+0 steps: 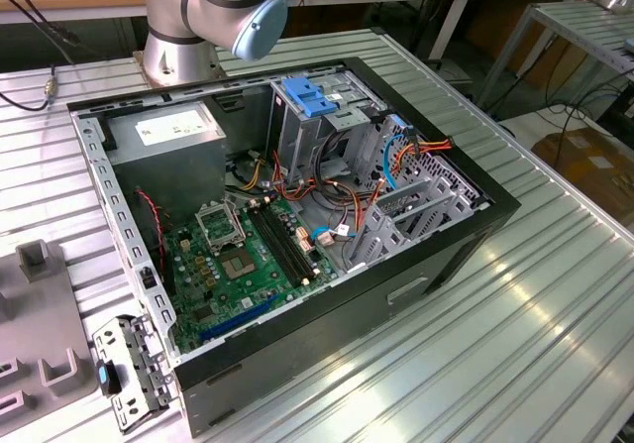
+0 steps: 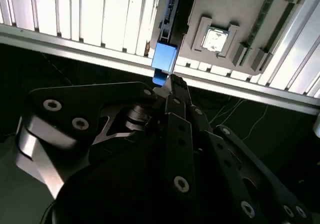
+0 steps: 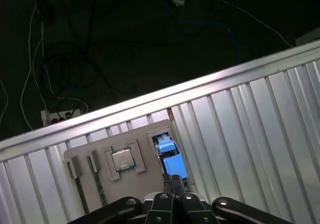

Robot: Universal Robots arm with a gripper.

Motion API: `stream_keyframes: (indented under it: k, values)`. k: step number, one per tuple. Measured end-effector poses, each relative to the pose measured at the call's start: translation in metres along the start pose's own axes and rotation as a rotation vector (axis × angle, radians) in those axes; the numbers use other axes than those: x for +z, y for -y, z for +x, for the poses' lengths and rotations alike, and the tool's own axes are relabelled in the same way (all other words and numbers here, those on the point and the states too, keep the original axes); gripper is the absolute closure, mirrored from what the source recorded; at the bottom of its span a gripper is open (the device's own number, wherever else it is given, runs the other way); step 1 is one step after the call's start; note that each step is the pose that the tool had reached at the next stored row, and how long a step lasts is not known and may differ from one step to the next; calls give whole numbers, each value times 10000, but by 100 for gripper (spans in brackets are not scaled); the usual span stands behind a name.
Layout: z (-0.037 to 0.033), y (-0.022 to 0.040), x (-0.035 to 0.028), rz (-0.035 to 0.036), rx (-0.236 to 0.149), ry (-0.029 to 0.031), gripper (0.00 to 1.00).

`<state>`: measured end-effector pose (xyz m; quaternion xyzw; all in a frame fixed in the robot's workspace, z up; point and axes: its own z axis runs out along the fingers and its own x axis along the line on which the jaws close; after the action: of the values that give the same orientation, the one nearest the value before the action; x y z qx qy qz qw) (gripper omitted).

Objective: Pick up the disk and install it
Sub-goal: 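Pick up the disk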

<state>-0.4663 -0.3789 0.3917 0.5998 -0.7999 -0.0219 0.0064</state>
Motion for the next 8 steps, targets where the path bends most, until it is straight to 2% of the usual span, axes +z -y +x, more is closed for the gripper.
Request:
stream_keyframes:
  k: [1, 5, 8]
  values:
    - [0, 0, 1, -4, -303, -12, 89]
    - [0, 0, 2, -18, -1095, -47, 89]
    - [0, 0, 2, -19, -1199, -51, 89]
